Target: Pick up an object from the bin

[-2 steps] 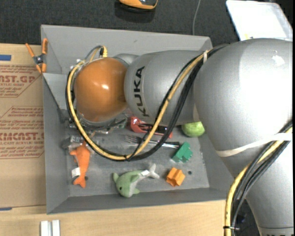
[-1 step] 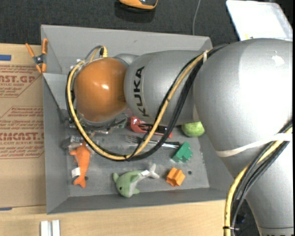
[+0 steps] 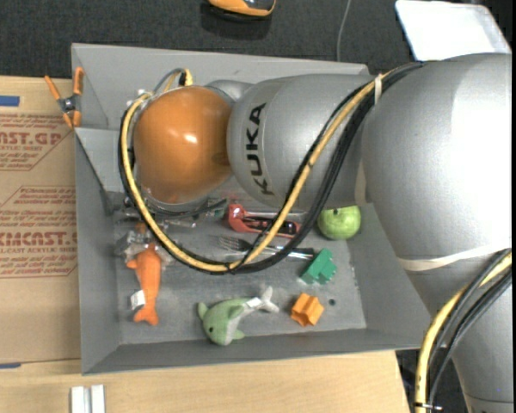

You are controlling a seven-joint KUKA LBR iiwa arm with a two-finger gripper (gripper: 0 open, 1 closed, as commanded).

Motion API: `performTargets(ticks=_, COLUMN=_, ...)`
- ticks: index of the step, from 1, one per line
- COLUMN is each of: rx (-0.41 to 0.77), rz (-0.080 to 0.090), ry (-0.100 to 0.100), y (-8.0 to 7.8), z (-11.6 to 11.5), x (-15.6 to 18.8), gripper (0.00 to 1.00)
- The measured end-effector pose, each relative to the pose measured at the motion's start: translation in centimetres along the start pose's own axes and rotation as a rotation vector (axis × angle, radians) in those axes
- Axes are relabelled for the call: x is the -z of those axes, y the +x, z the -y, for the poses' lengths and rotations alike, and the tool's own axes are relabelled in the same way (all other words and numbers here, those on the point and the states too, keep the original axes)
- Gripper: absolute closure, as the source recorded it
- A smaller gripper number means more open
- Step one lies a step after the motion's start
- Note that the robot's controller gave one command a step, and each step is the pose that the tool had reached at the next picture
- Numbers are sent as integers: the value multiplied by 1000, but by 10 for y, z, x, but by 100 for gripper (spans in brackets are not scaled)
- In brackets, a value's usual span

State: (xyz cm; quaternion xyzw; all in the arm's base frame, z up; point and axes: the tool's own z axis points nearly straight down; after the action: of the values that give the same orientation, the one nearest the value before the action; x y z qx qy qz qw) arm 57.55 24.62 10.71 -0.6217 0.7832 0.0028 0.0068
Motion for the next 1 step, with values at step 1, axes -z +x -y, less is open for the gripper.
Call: performTargets(ticks=1, rx=0, rz=3, ry=5, y=-1, z=1, x=38, gripper=100)
